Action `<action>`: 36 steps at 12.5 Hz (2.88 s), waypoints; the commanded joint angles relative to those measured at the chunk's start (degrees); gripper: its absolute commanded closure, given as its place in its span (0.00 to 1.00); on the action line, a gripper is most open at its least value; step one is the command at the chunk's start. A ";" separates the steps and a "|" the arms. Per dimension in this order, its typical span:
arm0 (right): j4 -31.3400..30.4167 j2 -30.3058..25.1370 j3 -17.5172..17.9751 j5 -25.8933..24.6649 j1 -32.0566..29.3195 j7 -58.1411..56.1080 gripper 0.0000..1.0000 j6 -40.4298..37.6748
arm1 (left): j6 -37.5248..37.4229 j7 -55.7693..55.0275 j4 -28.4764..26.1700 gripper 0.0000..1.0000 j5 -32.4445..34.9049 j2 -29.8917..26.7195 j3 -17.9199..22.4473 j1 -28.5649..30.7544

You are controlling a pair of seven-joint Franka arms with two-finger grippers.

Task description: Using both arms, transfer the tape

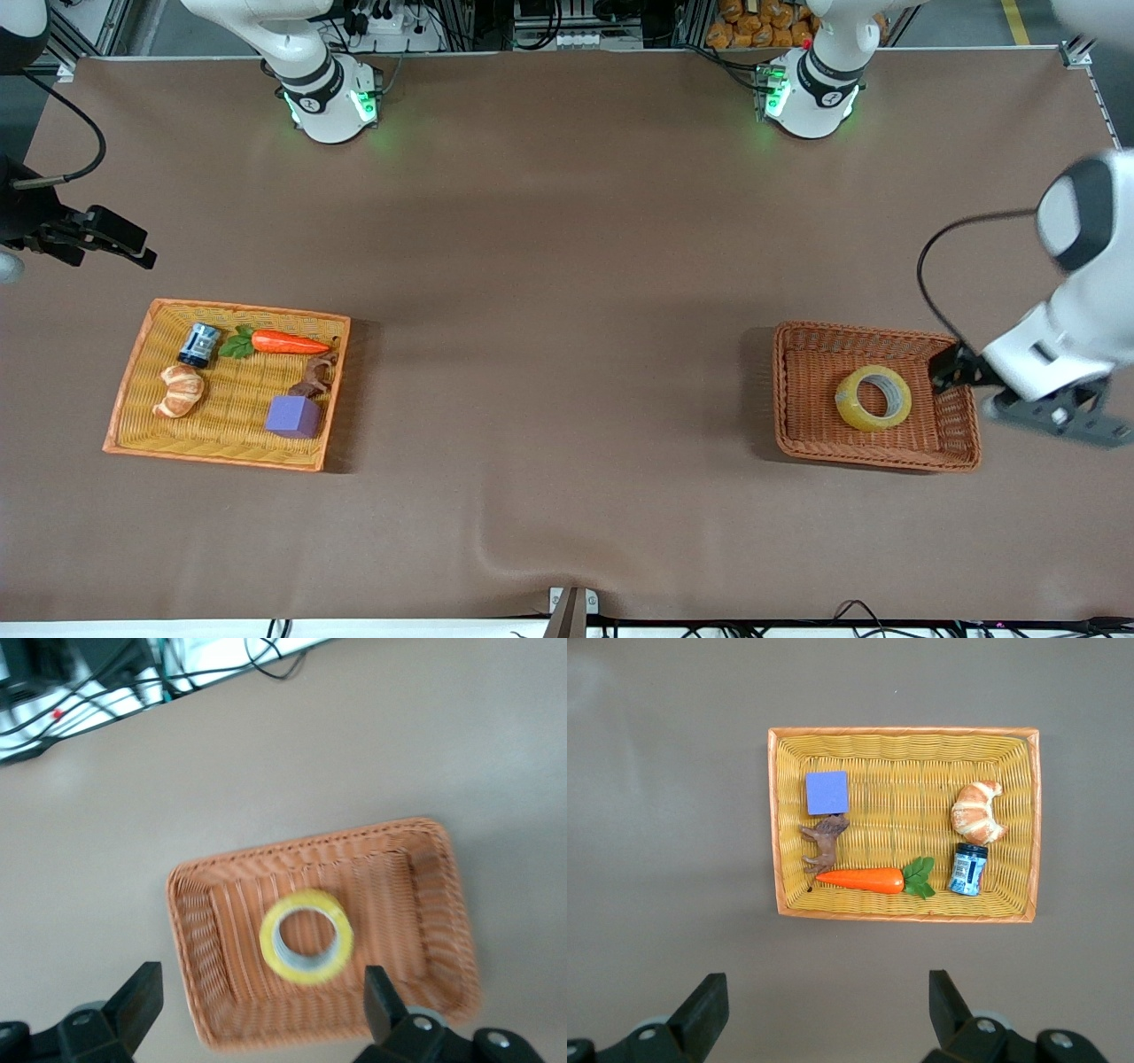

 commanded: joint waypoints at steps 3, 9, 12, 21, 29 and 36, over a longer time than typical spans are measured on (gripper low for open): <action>-0.36 -0.65 -0.23 -0.20 0.01 1.07 0.00 -0.03 | -13.90 -7.79 0.55 0.00 -7.40 -7.29 0.68 0.51; -0.45 -0.65 -0.23 -2.65 0.01 0.90 0.00 -0.38 | -20.77 -8.23 5.03 0.00 -8.54 -8.43 0.59 2.44; -0.36 -0.65 -0.32 -3.01 -0.16 0.81 0.00 -0.91 | -20.78 -8.06 5.12 0.00 -8.45 -8.52 0.41 2.09; -0.27 -0.65 -0.58 -4.68 -0.25 0.19 0.00 -2.75 | -23.76 -7.61 4.95 0.00 -8.36 -10.89 -0.64 2.44; -0.27 -0.22 -0.49 -4.68 0.10 0.19 0.00 -2.84 | -20.35 -7.17 -6.11 0.00 -9.33 -19.14 2.07 0.35; -0.27 -0.13 -0.23 -4.59 1.16 0.54 0.00 -3.46 | -20.86 -5.51 -5.95 0.00 -8.54 -20.03 11.82 -10.65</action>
